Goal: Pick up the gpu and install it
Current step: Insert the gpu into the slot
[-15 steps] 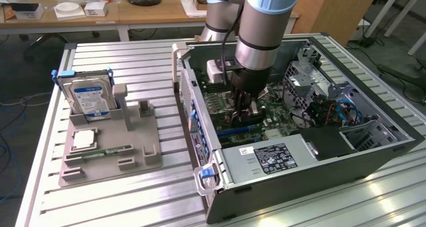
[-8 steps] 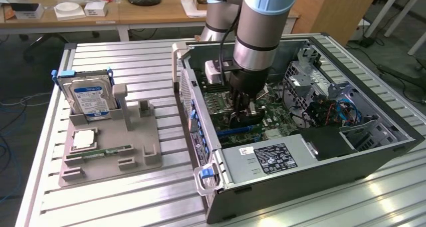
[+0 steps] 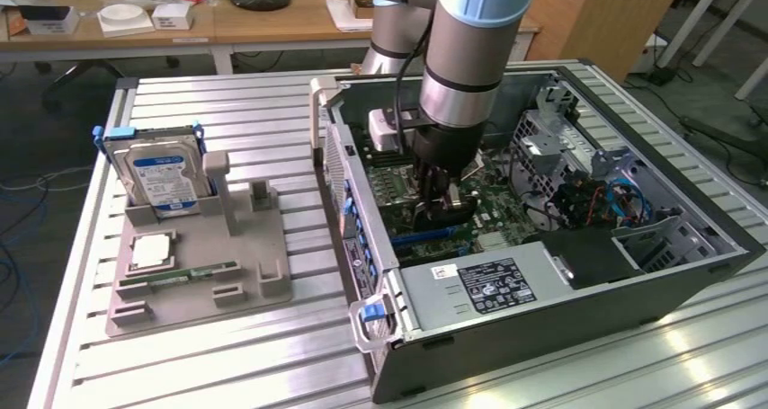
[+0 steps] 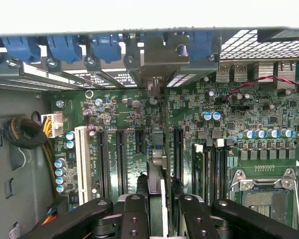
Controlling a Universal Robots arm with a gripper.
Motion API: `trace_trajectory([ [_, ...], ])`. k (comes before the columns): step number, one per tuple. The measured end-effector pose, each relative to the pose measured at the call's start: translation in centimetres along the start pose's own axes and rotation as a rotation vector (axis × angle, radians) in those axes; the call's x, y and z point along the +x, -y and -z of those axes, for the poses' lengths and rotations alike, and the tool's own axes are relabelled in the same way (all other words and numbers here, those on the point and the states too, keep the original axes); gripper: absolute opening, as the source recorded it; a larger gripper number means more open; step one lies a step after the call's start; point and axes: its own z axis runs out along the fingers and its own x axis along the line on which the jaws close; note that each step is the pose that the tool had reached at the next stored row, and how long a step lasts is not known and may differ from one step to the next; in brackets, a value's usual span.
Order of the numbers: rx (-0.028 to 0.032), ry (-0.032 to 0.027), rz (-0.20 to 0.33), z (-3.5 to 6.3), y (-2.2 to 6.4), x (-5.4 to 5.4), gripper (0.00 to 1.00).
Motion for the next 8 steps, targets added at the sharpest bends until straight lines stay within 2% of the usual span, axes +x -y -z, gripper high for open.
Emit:
trace_trajectory([
  [8, 0.0001, 0.0001, 0.0, -0.35, -0.01, -0.01, 0.28],
])
